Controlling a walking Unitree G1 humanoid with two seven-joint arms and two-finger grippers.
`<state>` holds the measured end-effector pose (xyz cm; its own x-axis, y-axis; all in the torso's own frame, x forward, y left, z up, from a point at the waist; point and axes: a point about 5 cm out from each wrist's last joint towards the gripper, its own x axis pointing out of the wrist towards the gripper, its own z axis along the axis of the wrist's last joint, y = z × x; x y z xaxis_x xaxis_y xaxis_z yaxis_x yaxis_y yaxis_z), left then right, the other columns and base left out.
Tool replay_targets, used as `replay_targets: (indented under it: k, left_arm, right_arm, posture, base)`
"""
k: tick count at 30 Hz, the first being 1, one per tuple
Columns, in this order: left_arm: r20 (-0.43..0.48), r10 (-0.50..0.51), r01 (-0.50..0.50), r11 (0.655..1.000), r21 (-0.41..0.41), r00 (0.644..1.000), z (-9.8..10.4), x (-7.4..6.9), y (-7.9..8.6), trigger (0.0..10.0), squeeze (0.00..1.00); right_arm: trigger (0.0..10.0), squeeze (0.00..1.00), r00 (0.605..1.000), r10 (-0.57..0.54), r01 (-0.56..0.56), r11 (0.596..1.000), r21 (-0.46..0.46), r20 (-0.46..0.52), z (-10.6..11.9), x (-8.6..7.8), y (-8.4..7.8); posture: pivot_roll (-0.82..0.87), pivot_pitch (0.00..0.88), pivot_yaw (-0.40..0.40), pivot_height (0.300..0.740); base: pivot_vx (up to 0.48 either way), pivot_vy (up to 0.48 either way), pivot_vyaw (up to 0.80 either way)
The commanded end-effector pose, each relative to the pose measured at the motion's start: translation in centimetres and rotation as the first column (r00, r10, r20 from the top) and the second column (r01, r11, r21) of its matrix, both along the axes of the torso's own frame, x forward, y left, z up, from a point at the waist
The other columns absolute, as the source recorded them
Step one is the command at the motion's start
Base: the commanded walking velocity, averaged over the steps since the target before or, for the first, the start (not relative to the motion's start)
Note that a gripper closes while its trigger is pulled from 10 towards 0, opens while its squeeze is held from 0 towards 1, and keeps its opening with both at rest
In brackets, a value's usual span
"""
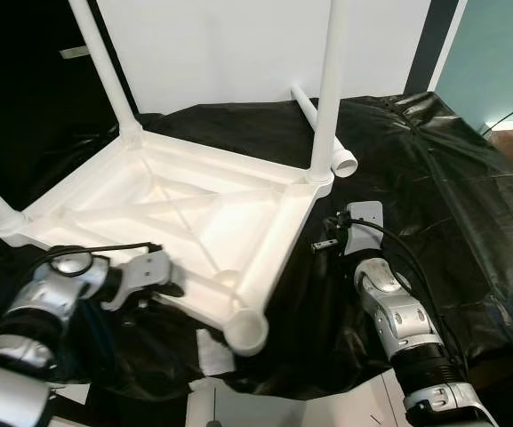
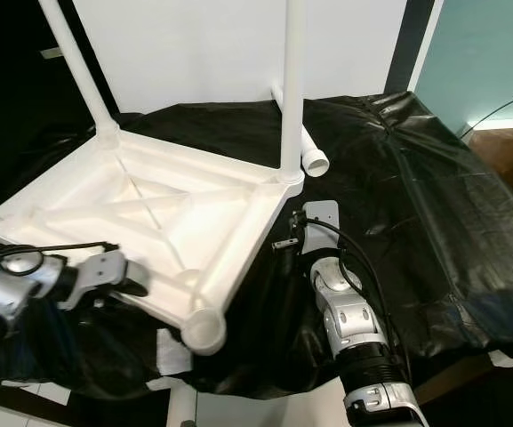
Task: Building children table
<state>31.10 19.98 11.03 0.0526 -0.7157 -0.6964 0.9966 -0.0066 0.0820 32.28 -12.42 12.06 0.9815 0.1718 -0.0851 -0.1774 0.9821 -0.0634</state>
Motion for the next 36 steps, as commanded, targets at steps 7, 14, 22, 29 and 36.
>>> replay_targets:
  k: [7,14,22,29,36]
  left_arm:
    - [0.17,0.486,-0.492,0.87,-0.009,0.857,-3.2,2.2,-1.1,0.0,0.42]
    - [0.17,0.454,-0.463,0.887,0.012,0.875,-3.7,1.8,-1.0,0.0,0.43]
    - [0.158,0.64,-0.645,0.764,-0.021,0.752,-3.8,2.7,-0.3,0.0,0.45]
    - [0.117,0.773,-0.755,0.635,-0.167,0.624,-3.4,3.7,-2.8,0.0,0.45]
    - [0.086,0.761,-0.731,0.644,-0.227,0.643,-3.3,3.7,-5.1,0.0,0.45]
  right_arm:
    - [10.0,0.0,1.0,-0.012,0.012,1.0,0.008,-0.014,0.0,-0.1,-0.1]
    - [10.0,0.0,1.0,-0.017,0.017,1.0,0.007,-0.015,0.0,-0.2,-0.2]
    - [10.0,0.0,0.999,-0.022,0.022,1.0,0.013,-0.025,-0.2,-0.4,-0.1]
    - [10.0,0.0,0.999,-0.019,0.02,1.0,0.023,-0.027,-0.2,-0.5,0.2]
    - [10.0,0.0,0.999,-0.013,0.014,1.0,0.024,-0.029,-0.2,-0.5,0.3]
  posture:
    - [-0.07,0.0,0.055,0.74]
    - [-0.07,0.0,0.054,0.74]
    - [-0.07,0.0,0.063,0.74]
    - [-0.06,0.0,0.064,0.74]
    - [-0.06,0.0,0.065,0.74]
  base:
    - [0.0,0.0,0.0]
    - [0.0,0.0,0.0]
    - [0.0,0.0,0.0]
    - [0.0,0.0,0.0]
    - [0.0,0.0,0.0]
